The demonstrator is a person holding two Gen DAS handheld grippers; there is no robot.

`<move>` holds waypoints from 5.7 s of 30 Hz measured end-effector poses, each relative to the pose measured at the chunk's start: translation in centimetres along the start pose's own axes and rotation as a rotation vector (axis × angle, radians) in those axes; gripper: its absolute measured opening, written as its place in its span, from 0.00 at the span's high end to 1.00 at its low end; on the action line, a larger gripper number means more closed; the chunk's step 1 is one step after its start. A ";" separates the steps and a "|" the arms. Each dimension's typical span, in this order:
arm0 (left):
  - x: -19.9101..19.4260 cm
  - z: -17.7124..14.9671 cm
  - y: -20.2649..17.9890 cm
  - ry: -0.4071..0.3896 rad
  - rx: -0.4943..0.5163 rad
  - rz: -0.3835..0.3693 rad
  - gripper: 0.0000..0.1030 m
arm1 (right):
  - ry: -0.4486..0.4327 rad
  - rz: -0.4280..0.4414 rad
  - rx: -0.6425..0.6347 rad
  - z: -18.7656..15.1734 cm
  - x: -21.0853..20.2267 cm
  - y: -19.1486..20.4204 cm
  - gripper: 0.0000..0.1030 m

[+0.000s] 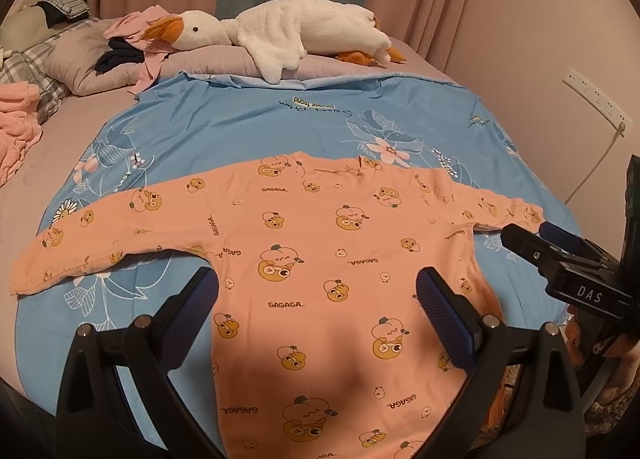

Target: Fold small clothes

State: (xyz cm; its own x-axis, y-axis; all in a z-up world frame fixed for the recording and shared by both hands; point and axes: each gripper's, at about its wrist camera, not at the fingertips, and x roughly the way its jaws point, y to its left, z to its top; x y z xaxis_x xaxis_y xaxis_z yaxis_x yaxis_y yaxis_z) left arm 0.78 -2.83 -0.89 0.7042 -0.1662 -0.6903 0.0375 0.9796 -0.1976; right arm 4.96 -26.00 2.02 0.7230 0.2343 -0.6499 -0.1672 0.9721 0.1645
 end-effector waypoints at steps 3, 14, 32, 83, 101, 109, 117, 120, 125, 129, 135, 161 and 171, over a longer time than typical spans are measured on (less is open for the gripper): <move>0.0 -0.2 -0.2 0.005 0.002 -0.006 0.04 | 0.001 -0.003 0.003 0.0 0.0 0.0 0.01; -0.1 -0.3 -0.3 0.016 -0.006 -0.035 0.04 | 0.003 0.007 0.001 0.1 0.1 0.0 0.01; 0.5 -0.5 -0.6 0.033 0.011 -0.033 0.04 | 0.017 0.009 0.023 -0.7 0.4 -0.5 0.01; 11.6 -4.4 -2.3 0.294 -0.048 -0.030 0.40 | 0.005 -0.132 0.874 -3.9 7.3 -34.1 0.66; 9.8 -3.2 0.3 0.269 -0.150 -0.047 0.38 | -0.164 -0.290 0.718 -0.8 3.6 -33.1 0.96; 6.4 -1.9 4.1 0.180 -0.258 0.008 0.34 | -0.277 -0.241 0.400 6.3 1.1 -24.7 0.96; 3.7 -1.0 5.2 0.097 -0.257 0.045 0.31 | -0.288 -0.010 0.187 9.9 0.9 -15.2 0.96; 3.1 -1.0 5.4 0.087 -0.250 0.058 0.31 | -0.263 0.054 0.124 10.4 1.5 -12.1 0.96; 2.3 -1.2 6.2 0.069 -0.261 0.051 0.30 | -0.200 0.151 0.044 10.2 2.9 -7.6 0.96; 1.8 -1.2 6.7 0.056 -0.267 0.061 0.30 | -0.148 0.203 0.001 9.2 4.2 -4.5 0.96; 1.5 -1.3 7.2 0.051 -0.269 0.071 0.30 | -0.014 0.265 -0.098 6.3 7.7 0.9 0.96; 6.4 4.1 0.3 0.076 -0.091 -0.069 0.23 | 0.094 0.271 -0.009 1.9 7.0 -1.6 0.45; 15.6 2.8 -5.9 0.243 0.062 -0.082 0.45 | 0.075 0.089 0.199 -0.1 5.5 -9.5 0.45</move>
State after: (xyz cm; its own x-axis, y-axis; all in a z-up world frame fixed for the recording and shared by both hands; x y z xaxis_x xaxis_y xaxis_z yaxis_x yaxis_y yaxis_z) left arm 13.56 -10.85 -8.57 0.5059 -0.2605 -0.8223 0.1362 0.9655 -0.2220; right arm 10.48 -33.97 -3.24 0.6584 0.3261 -0.6784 -0.0873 0.9283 0.3615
